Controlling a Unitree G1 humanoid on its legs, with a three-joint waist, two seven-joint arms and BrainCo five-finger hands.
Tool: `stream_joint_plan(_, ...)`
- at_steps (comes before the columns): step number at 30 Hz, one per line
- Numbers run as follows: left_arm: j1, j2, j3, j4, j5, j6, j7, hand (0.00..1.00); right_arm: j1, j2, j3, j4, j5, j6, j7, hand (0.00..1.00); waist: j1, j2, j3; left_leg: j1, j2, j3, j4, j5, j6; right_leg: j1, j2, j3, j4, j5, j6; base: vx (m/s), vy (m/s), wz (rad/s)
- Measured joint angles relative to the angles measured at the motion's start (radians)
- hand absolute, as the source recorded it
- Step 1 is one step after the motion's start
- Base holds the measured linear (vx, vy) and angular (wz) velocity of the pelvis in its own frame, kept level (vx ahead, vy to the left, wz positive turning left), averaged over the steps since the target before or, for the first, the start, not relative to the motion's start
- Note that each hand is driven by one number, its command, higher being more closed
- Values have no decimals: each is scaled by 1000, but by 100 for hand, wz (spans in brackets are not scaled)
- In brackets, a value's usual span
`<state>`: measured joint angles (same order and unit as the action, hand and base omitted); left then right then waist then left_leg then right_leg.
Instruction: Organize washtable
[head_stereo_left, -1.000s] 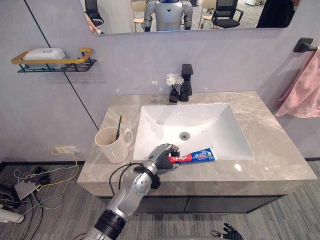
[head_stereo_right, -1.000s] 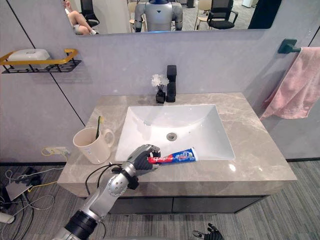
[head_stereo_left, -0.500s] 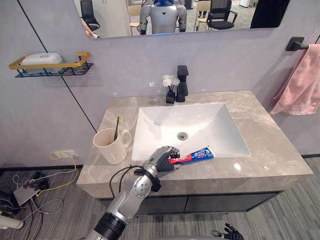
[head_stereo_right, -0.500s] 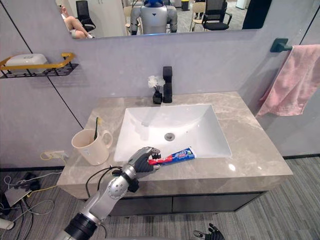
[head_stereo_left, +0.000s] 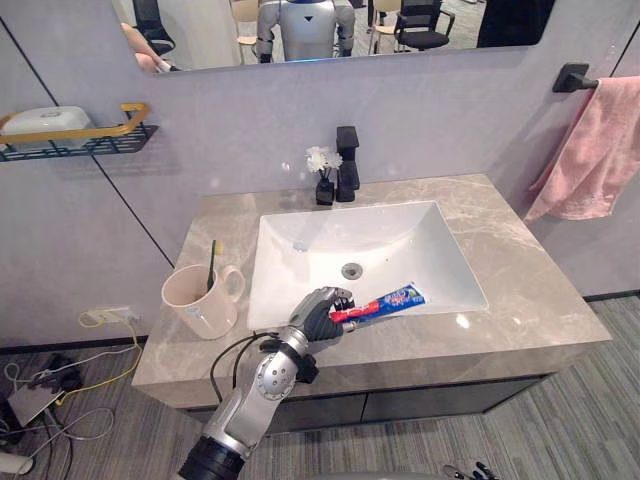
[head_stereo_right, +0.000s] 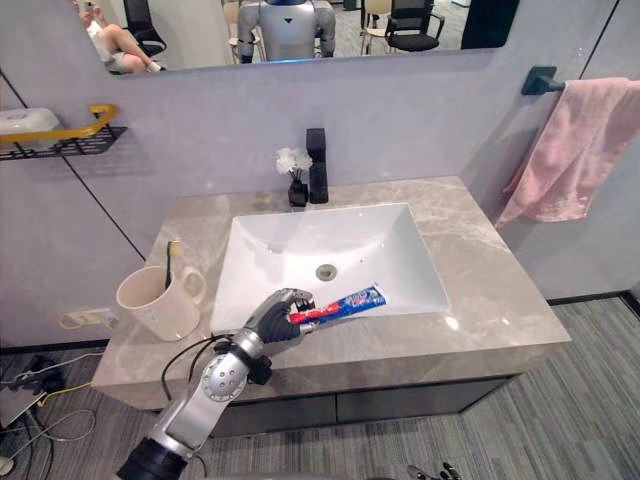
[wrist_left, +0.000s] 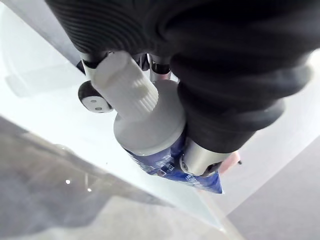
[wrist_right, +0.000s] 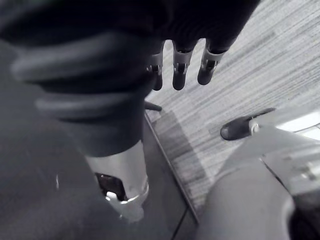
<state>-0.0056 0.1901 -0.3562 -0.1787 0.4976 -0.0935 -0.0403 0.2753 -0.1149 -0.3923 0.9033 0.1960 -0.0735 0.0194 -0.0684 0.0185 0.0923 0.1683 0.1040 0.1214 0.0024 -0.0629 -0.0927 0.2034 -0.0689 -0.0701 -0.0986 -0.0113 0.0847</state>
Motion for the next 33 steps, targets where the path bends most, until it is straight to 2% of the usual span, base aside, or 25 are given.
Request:
stream_joint_plan(7,35,-50,24,-160,-54,-26,22,100,45,11,-82,-161,3,-5,-3,0,3,-9,0,-1,1,37,7,-12,6,-25,-2,36,13,-2,3,-11,1,-16)
stream_joint_plan(12,92,-71,69,-247,-75,-45,27,100,76,9,-117,-459,4,-7,4,0,4,-19,-2,-3,1,55,13,-18,7,-41,-1,56,29,-5,7,-18,-1,-10)
stream_joint_plan(19,146,-71,124,-264,-75,-48,21,100,94,-9,-180,-822,2,-12,13,0,2,-37,-13,-7,1,73,14,-20,9,-61,0,75,39,-5,7,-17,-4,-8)
stream_joint_plan(23,167,-71,170,-309,-77,-49,19,100,147,-25,-243,-1055,0,-16,71,0,-2,-41,-19,-16,1,73,19,-22,8,-71,0,76,43,-5,7,0,0,0)
stream_joint_plan(25,187,-71,178,-334,-104,-50,18,100,153,-45,-283,-1132,0,-31,95,0,-3,-46,-19,-19,2,77,36,-34,10,-70,0,82,44,-5,7,-1,2,-7)
stream_joint_plan(31,187,-71,189,-334,-115,-50,-4,100,143,-92,-280,-1262,0,-38,124,0,-3,-45,-23,-20,0,87,50,-44,12,-71,-4,93,46,-5,8,-9,6,-5)
stream_joint_plan(33,189,-71,189,-334,-137,-50,-5,100,110,-142,-269,-1303,3,-52,135,0,-3,-44,-24,-20,0,87,50,-44,12,-72,-3,94,46,-5,8,0,0,0)
